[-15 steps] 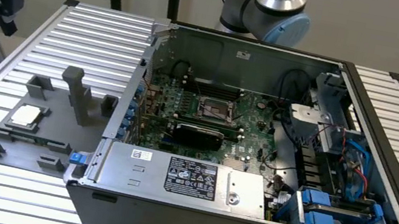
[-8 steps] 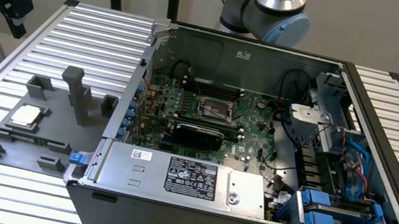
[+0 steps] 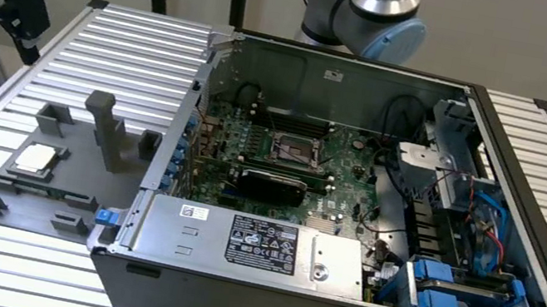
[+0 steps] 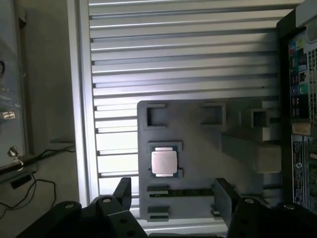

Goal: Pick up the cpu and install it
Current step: 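Pick up the cpu and move it towards the insertion slot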

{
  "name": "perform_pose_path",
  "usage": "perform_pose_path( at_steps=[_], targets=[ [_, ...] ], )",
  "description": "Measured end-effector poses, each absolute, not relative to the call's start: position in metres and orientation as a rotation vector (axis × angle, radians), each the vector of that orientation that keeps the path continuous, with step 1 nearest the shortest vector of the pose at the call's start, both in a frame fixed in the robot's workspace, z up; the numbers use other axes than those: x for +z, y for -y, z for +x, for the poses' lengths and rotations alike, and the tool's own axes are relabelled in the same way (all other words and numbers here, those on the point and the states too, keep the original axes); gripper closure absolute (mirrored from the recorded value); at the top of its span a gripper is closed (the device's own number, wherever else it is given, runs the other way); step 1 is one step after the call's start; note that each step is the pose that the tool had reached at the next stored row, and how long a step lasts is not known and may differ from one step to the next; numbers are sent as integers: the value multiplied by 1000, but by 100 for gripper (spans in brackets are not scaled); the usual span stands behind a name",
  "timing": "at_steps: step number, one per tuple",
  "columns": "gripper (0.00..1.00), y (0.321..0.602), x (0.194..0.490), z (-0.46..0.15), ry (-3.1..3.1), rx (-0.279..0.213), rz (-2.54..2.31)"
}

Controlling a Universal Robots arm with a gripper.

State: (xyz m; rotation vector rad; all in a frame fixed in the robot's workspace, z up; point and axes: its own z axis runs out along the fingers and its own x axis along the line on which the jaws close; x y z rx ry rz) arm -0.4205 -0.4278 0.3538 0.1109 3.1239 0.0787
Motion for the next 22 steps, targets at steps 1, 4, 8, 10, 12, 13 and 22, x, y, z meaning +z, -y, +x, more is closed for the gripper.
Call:
perform_pose_path(
  at_steps=[1, 4, 8, 10, 12, 13, 22],
  targets=[
    [23, 428, 352, -420, -3124, 79, 111],
    [23, 430, 347, -420, -3124, 79, 111],
    [23, 433, 339, -420, -3124, 79, 112],
    [23, 434, 336, -420, -3124, 79, 112],
    [23, 435, 332, -420, -3124, 79, 112],
    [23, 436, 330, -420, -3124, 79, 113],
    [23, 437, 314, -417, -3124, 79, 113]
  ],
)
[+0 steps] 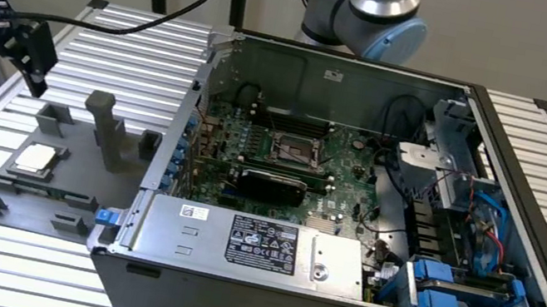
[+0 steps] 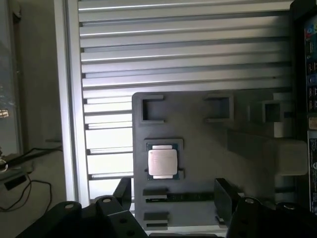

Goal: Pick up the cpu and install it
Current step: 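Pick up the cpu and move it towards the insertion slot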

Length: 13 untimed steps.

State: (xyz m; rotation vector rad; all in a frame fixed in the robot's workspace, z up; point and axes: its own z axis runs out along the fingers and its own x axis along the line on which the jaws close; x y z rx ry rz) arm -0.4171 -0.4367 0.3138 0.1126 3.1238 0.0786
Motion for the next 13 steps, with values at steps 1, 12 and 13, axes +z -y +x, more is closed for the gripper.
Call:
perform_pose_path(
  at_steps=[1, 12, 13],
  targets=[
    [23, 437, 312, -417, -3124, 79, 113],
    [23, 437, 292, -414, -3124, 79, 113],
    [23, 437, 290, -414, -3124, 79, 113]
  ],
)
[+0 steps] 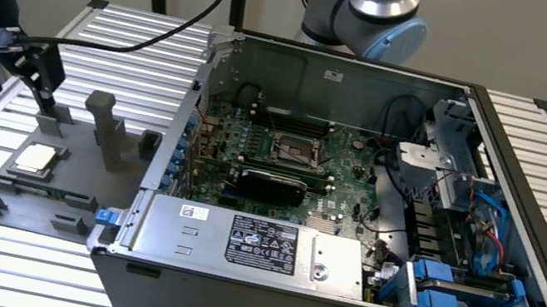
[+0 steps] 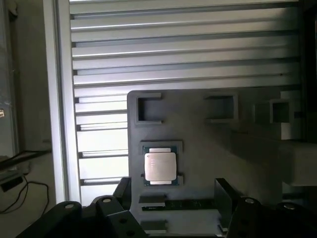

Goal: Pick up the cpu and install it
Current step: 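Pick up the cpu and move it towards the insertion slot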

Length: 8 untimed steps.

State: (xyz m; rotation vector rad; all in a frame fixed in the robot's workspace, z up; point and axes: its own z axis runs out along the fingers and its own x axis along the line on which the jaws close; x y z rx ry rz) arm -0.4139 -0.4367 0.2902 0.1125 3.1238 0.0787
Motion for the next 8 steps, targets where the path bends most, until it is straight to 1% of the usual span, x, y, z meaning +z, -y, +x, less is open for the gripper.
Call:
perform_pose_path(
  at_steps=[8],
  targets=[
    [23, 437, 275, -413, -3124, 79, 113]
  ],
)
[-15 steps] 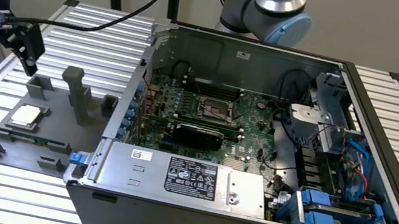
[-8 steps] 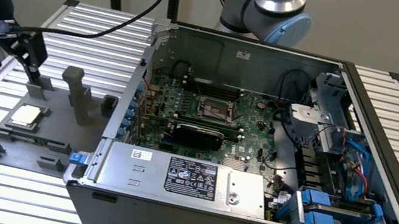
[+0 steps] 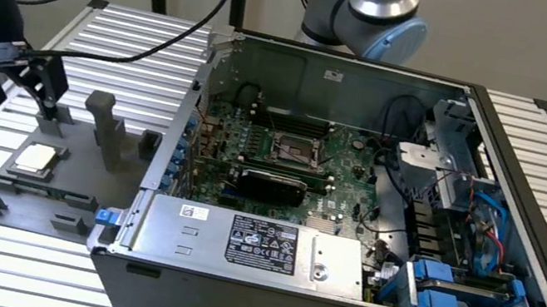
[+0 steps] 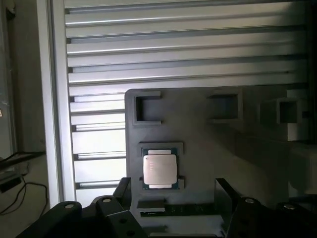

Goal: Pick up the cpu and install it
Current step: 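Pick up the cpu and move it towards the insertion slot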

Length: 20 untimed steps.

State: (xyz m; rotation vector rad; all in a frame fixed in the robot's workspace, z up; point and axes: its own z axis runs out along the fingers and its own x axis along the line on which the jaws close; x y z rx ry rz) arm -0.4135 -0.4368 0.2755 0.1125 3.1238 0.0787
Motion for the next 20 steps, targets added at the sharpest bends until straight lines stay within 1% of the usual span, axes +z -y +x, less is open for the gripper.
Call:
perform_pose_path(
  at_steps=[20],
  targets=[
    [23, 438, 239, -416, -3124, 79, 113]
  ],
)
